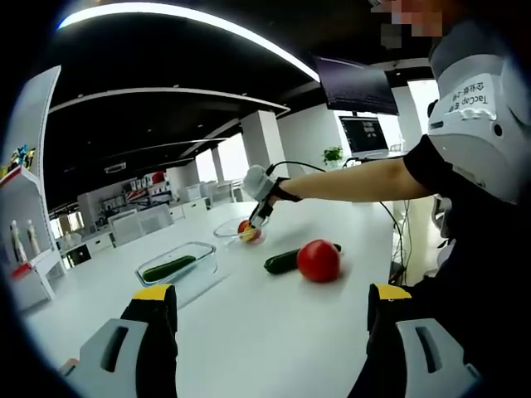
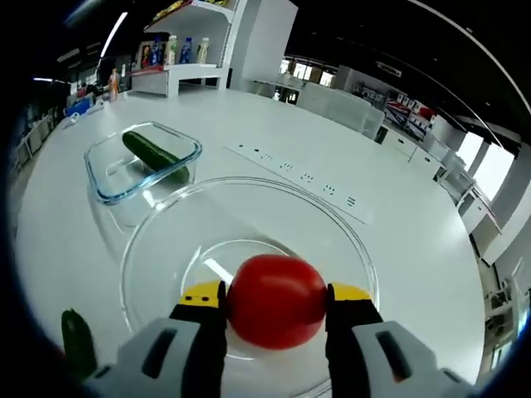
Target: Sort the scattered tomatoes and cucumbers on the table and place them into their respective storage containers
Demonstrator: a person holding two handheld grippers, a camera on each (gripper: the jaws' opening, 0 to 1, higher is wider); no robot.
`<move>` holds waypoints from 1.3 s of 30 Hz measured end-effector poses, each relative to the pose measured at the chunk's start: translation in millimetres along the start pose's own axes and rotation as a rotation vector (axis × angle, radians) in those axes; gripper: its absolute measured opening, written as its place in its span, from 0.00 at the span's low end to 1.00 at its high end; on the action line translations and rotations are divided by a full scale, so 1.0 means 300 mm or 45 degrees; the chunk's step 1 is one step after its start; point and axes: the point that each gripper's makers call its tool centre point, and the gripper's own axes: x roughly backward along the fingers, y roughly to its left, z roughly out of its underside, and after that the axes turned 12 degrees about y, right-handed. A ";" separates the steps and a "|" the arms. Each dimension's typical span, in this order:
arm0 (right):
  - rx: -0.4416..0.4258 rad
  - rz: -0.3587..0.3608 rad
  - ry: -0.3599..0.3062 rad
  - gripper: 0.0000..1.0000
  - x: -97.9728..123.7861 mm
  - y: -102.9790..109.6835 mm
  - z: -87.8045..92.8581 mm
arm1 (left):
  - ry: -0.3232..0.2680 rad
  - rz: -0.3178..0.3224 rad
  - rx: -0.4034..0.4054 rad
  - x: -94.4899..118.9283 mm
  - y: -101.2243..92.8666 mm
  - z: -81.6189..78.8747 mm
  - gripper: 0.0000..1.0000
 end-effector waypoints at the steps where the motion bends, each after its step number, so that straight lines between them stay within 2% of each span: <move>1: 0.003 0.000 0.001 0.44 0.002 0.001 0.001 | -0.002 0.003 0.002 0.000 -0.001 -0.001 0.95; 4: 0.007 0.011 -0.004 0.43 0.015 -0.006 -0.001 | -0.001 0.005 -0.002 -0.003 -0.005 -0.002 0.95; 10: -0.032 0.042 -0.060 0.42 0.054 -0.061 -0.026 | 0.001 0.006 0.000 -0.008 -0.006 -0.001 0.95; 13: -0.048 0.020 -0.064 0.42 0.060 -0.059 -0.023 | 0.000 0.013 0.003 -0.011 -0.010 -0.002 0.95; 17: -0.033 0.039 -0.081 0.44 0.068 -0.070 -0.021 | 0.002 0.016 0.001 -0.015 -0.014 -0.002 0.95; 25: -0.078 0.054 -0.182 0.57 0.117 -0.097 -0.042 | 0.002 0.010 -0.001 -0.011 -0.013 -0.005 0.95; 32: -0.132 0.053 -0.258 0.66 0.184 -0.121 -0.003 | 0.003 0.012 -0.002 -0.014 -0.014 -0.007 0.95; 36: -0.274 -0.041 -0.387 0.81 0.259 -0.110 0.033 | -0.008 0.013 0.002 -0.017 -0.012 -0.009 0.95; 38: -0.319 -0.046 -0.443 0.94 0.289 -0.117 0.050 | -0.013 0.022 0.010 -0.022 -0.014 -0.011 0.95; 39: -0.320 -0.046 -0.460 0.96 0.303 -0.117 0.066 | -0.011 0.028 0.010 -0.026 -0.017 -0.011 0.95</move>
